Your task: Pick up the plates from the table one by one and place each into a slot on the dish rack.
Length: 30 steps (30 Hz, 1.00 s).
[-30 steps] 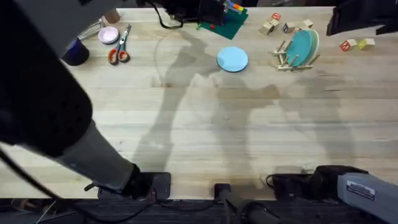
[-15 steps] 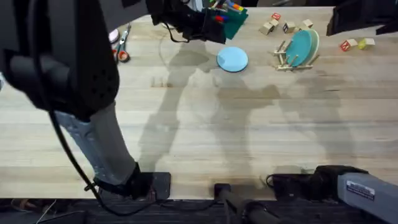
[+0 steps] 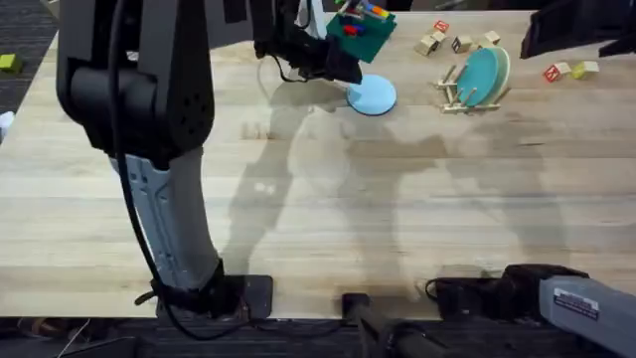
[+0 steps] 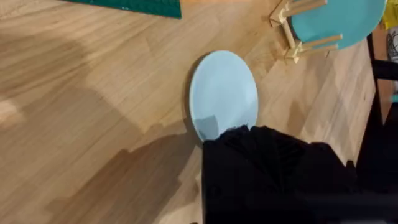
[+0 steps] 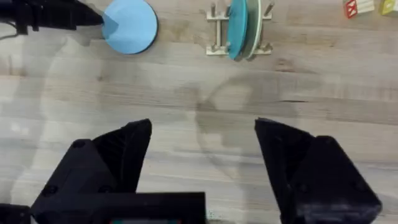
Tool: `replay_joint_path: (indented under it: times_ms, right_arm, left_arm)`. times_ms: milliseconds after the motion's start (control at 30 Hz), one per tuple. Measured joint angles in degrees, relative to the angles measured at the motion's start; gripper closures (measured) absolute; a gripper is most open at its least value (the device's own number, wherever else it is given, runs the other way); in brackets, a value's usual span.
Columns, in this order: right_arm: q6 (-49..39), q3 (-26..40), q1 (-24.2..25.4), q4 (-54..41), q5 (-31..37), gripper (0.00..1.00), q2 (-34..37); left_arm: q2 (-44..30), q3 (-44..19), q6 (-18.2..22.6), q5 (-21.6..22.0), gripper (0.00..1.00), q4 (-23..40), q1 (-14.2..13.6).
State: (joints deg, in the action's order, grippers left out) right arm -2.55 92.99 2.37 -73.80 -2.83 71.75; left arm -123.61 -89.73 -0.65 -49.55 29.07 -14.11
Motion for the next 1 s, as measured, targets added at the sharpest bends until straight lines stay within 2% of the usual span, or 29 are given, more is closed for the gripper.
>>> replay_joint_path:
  times_ms: [533, 1000]
  right_arm:
    - [-0.2, 0.0, 0.0, -0.1, 0.0, 0.006, 1.4]
    - [-0.2, 0.0, 0.0, -0.1, 0.0, 0.006, 1.4]
  left_arm:
    - [-2.1, 0.0, -2.7, -0.4, 0.961, -2.4, -0.2]
    - [-6.4, -1.2, -2.4, 0.3, 0.96, -6.1, -0.7]
